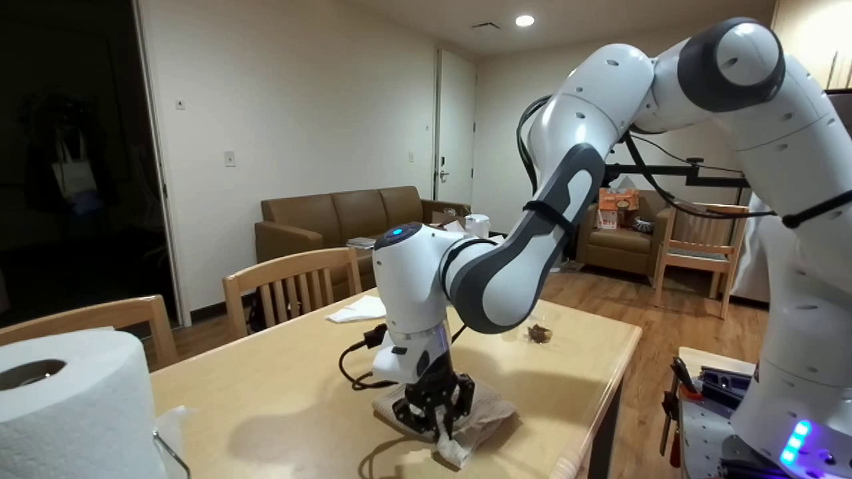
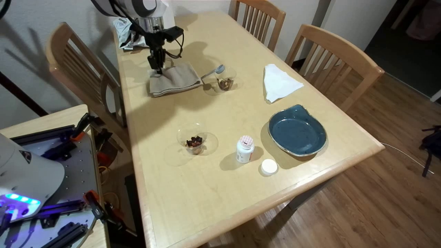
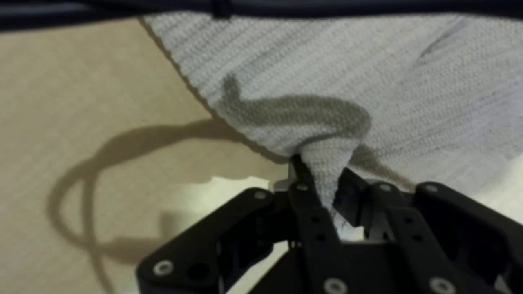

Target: Move the spoon from the white towel to the table then use the towel to wipe the table

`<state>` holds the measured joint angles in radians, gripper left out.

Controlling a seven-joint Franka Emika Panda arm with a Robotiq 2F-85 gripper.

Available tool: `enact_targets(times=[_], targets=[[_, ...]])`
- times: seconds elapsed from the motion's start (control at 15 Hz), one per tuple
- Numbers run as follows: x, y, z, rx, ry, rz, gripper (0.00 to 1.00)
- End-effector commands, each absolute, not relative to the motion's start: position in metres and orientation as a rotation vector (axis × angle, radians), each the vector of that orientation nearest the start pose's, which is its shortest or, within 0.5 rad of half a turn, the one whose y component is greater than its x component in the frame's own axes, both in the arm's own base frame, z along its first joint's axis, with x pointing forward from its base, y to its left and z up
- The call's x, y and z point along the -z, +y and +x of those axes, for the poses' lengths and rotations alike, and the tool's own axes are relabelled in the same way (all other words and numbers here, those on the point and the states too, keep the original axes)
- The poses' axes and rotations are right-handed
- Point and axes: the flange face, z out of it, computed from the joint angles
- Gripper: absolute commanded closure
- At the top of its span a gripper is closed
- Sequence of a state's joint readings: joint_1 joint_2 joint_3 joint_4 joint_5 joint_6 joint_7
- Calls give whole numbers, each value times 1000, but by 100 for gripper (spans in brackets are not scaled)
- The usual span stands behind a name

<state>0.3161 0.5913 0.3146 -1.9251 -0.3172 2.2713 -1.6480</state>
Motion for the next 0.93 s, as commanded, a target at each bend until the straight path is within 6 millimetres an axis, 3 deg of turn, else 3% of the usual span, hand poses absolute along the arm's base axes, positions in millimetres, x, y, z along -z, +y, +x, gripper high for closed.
enact_targets(times=[0.0, 0.47, 0.53, 0.87], targets=[[-153, 334, 514, 178, 2941, 946, 96], [-151, 313, 565, 24, 2758, 929, 96], [-142, 309, 570, 21, 2739, 934, 96], [-133, 308, 587, 24, 2691, 981, 96]])
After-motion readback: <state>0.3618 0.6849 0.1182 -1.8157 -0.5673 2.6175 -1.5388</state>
